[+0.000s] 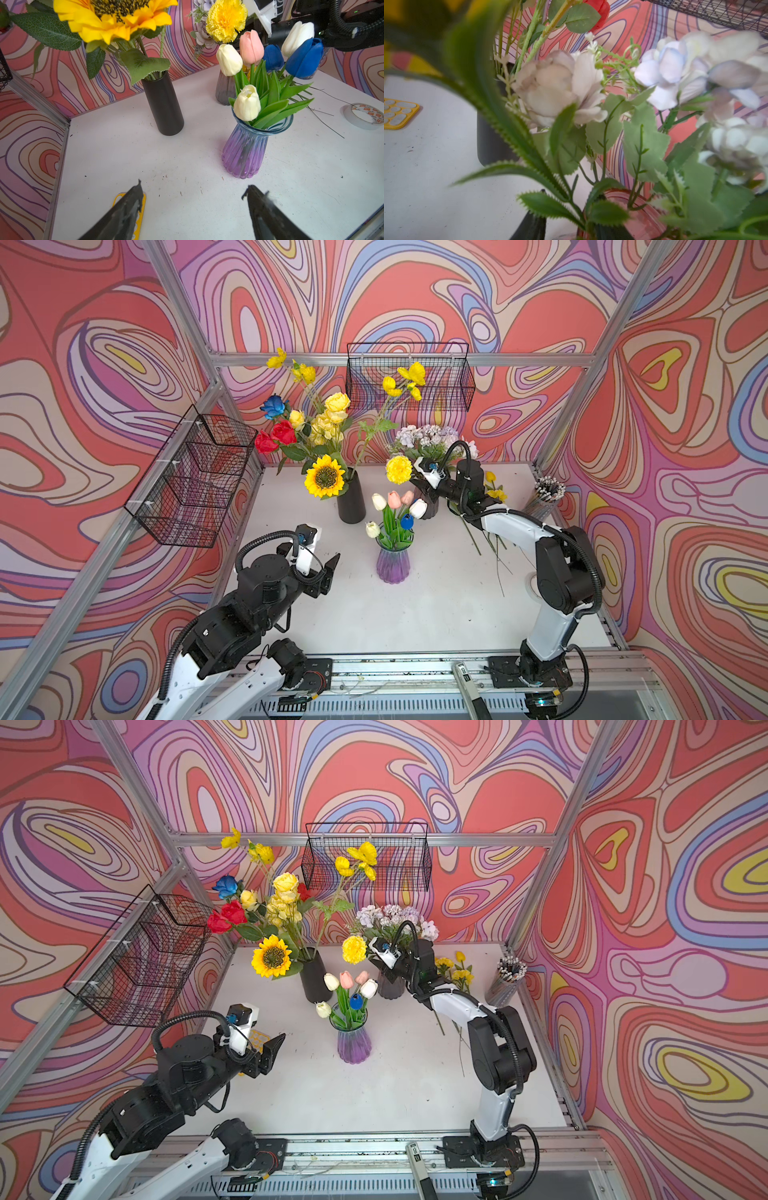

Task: Pick out yellow flowers from the vase
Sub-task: Pick up the flower from the vase.

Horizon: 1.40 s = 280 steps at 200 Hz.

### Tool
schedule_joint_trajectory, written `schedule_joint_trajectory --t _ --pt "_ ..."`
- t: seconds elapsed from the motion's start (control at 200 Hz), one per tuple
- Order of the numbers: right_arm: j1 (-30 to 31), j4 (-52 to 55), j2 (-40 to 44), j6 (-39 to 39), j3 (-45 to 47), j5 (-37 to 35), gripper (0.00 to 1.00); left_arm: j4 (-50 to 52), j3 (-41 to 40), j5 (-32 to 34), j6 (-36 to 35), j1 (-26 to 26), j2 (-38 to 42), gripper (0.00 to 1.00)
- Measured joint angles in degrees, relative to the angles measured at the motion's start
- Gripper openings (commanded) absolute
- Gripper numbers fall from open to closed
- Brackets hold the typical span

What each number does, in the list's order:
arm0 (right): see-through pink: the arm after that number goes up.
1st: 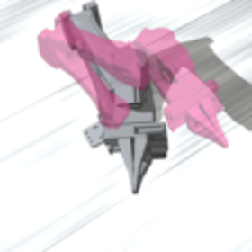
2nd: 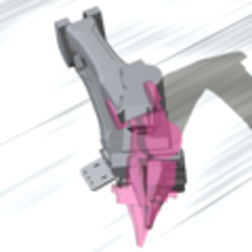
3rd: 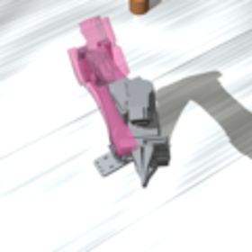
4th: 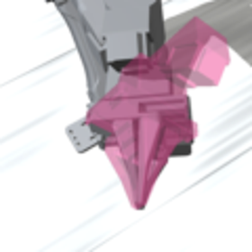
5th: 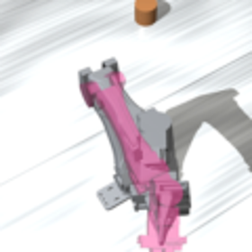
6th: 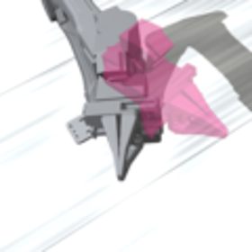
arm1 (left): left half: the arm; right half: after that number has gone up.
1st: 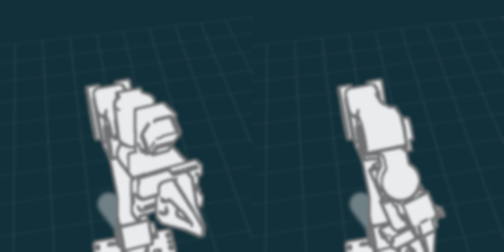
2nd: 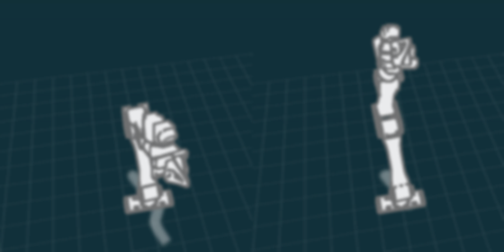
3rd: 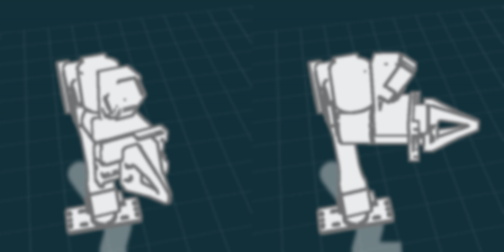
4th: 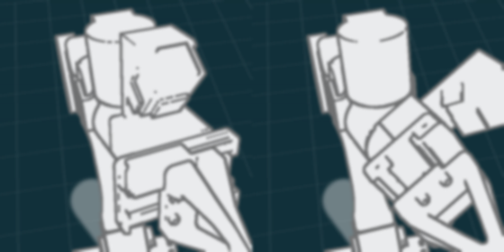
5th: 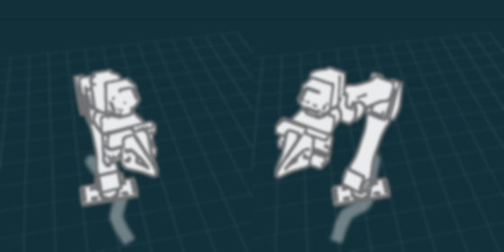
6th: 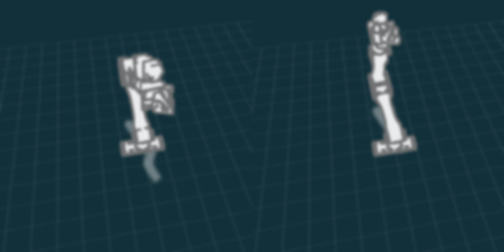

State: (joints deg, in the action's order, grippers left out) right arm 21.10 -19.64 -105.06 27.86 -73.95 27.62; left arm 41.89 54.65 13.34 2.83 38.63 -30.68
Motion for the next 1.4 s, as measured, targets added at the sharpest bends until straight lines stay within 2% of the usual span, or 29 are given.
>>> schedule_joint_trajectory --t 0.17,0.386,0.967,1.402 --pt "0.0 -1.1 0.0 -1.1 0.0 0.0 0.17 0.3 0.0 0.2 0.0 0.0 0.5 0.82" --pt "-0.1 -2.8 0.0 -2.3 0.0 -0.8 0.07 0.4 0.0 0.2 0.2 0.0 0.6 0.82" --pt "-0.1 -4.0 2.0 -3.7 -0.1 -2.5 0.05 0.3 -0.6 0.2 0.2 0.0 1.4 0.82" --pt "-0.2 -1.5 11.2 -9.1 -2.4 -3.7 0.01 -1.1 -4.2 0.4 0.2 0.0 3.1 0.83"
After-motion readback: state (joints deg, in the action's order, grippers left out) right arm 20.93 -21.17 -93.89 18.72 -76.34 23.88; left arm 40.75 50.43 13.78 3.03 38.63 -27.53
